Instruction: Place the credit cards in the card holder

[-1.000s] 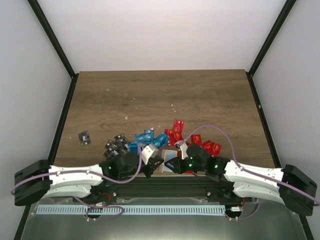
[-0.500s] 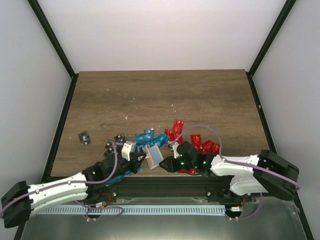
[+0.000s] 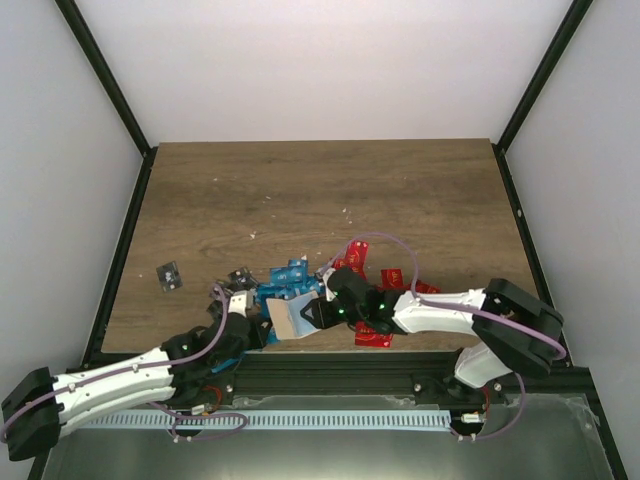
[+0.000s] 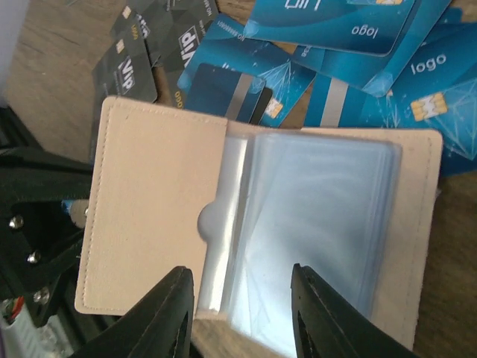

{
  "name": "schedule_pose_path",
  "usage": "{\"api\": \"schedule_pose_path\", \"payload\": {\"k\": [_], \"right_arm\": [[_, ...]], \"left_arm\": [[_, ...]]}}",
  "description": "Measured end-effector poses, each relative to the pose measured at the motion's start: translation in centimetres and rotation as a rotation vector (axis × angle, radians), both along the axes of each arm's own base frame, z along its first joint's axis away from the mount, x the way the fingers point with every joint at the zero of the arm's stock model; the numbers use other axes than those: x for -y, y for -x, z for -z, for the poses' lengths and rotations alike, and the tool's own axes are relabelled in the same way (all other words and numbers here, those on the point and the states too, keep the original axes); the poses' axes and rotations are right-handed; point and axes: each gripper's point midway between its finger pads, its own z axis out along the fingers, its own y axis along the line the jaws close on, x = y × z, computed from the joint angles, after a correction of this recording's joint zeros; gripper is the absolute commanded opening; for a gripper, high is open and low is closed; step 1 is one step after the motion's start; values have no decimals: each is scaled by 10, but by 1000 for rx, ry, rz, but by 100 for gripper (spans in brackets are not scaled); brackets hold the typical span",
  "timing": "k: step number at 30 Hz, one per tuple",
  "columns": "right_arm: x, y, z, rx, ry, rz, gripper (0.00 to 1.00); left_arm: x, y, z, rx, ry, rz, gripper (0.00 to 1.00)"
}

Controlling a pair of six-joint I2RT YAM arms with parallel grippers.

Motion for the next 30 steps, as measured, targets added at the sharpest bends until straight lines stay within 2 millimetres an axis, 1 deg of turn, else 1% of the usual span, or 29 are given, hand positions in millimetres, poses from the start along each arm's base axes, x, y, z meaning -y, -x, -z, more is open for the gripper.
{"api": "schedule_pose_path", "payload": {"k": [6,10,15,19,25,27,30], "right_arm": [[-11,-13,8,13,75,-2,41],[-12,-13,10,8,102,-11,42],[-3,-12,15,1,151,-6,44],[7,-13,18,7,205,12,44],[16,-16,11,34,235,31,45],[16,-16,9,44,234,25,46],[16,-17,8,52,234,12,45]], "left_arm": [[-15,6,25,-102,-70,-65,8],[-10,2,27,-117,-100,-76,8],[6,-7,27,-119,-167,-47,8],[27,-13,27,-113,-191,12,7],[61,-26,27,-97,-187,113,7],[68,-32,27,-91,-178,130,9],[74,-37,26,-80,-174,149,16]]}}
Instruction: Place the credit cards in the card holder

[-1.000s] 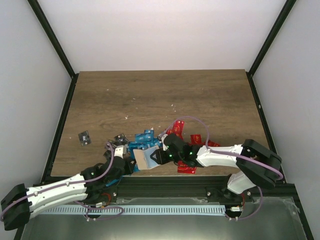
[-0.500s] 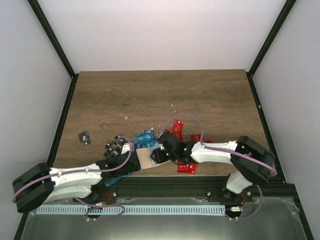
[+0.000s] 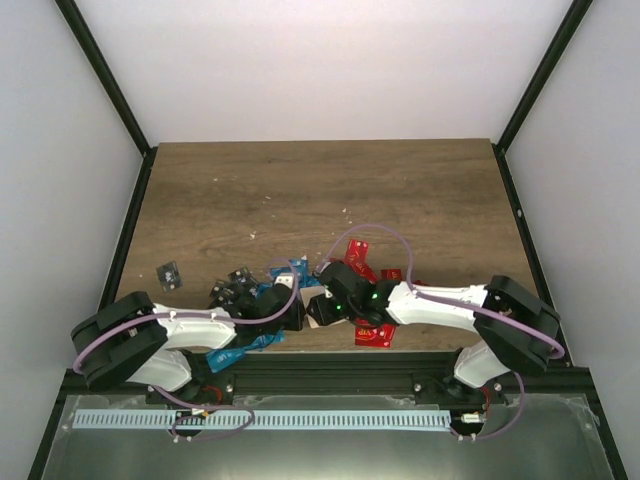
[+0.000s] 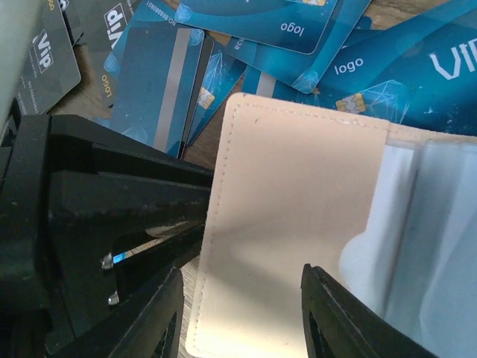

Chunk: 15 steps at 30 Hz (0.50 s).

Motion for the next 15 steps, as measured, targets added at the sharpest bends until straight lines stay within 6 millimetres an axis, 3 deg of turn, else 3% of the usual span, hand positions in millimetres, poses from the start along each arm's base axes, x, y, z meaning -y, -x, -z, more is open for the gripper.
{"api": "schedule_pose_path", "payload": {"k": [7,11,15], "right_arm": [[-10,1,10,-30,10,-37,45],[-21,2,7,-47,-20,-70,44],[-25,7,11,-68,-22,-92,44]], "left_arm": [[-2,4,-5,-11,3,10,45],[-22,10,-9,-21,-33,-35,66],[-43,24,-18,-61,-52,-70,80]]}}
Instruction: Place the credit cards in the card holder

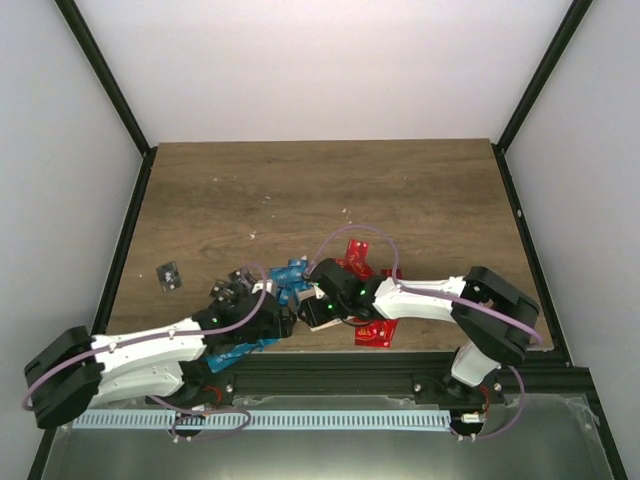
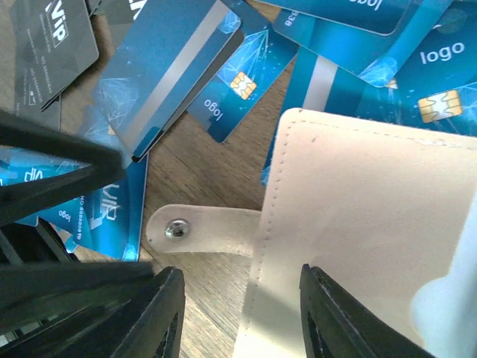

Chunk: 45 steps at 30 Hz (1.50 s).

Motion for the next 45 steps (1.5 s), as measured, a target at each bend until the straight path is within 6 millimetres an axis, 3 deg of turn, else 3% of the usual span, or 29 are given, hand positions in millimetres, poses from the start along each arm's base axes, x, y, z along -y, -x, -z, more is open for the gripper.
{"api": "schedule_pose_path", "payload": {"k": [2,5,10,14,18,21,24,27,29,34,39,45], "right_arm": [[1,-1,2,-2,5,2,44],[0,-1,0,-1,1,1,44],[1,-2,-12,16,-14,5,45],[14,-10,-27,58,3,74,49],[49,-20,-36,90,64,233,59],[87,-22,-32,80,96,358,65],[131,-23,-23,50,118,474,77],[164,-25,-17,26,140,579,92],[175,-25,-15,18,161,617,98],[191,-19,5,-24,277,657,98],[202,-13,26,-76,410,665,93],[201,-15,34,-99,469,661,82]], "left_arm": [[-7,9,-7,-17,6,-9,87],[-21,18,-15,-38,10,-43,89],[-41,29,-21,-66,17,-104,82],[-41,35,-32,-57,35,-95,78],[-13,34,-63,-11,73,-19,75],[18,26,-79,30,110,40,71],[51,18,-83,60,132,117,70],[72,13,-69,47,80,171,70],[95,6,-68,55,68,218,70],[128,-5,-71,81,108,287,70],[136,-7,-71,89,134,325,70],[136,-3,-68,82,166,356,70]]}}
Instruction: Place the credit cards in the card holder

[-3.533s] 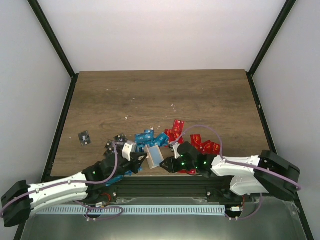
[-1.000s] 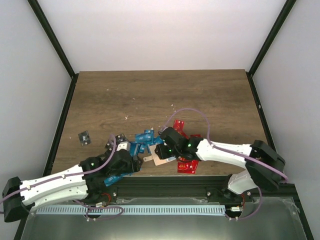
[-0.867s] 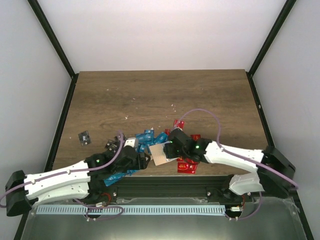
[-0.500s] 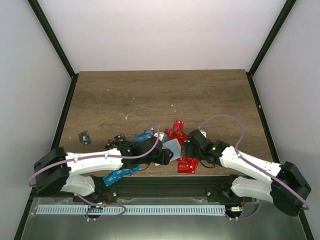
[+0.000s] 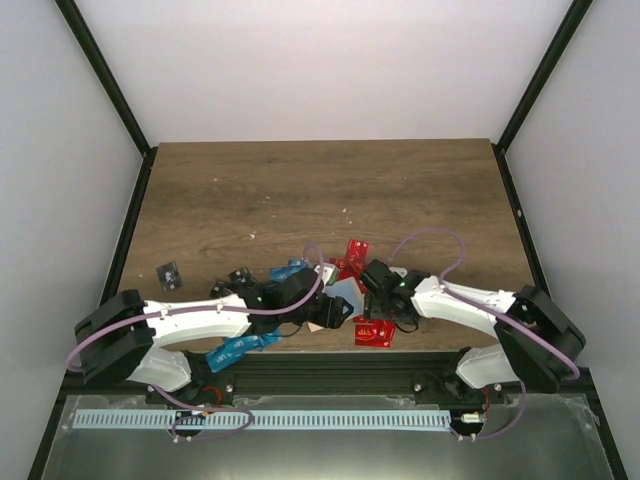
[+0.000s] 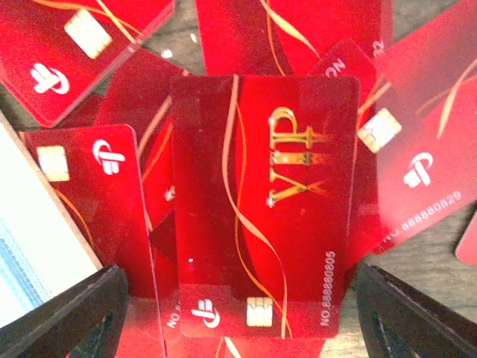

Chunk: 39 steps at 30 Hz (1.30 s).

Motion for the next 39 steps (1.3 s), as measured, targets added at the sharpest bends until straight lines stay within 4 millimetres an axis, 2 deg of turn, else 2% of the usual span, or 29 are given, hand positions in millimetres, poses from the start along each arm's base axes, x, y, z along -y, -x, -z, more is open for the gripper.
{"api": "schedule_pose_path", "payload": {"k": [13,26,33,39], "right_arm": [[-7,-10,3,1,1,24,61],[-4,-10,2,25,-20,59,58],[-15,6,-2,-37,-120,11,57],[-20,27,-4,-86,-215,-23,52]], "left_arm": [[-9,5,3,5,25,46,70],[-12,2,5,-2,49,57,69],[-6,0,8,-23,85,83,69],[3,3,25,-64,73,117,66]]}}
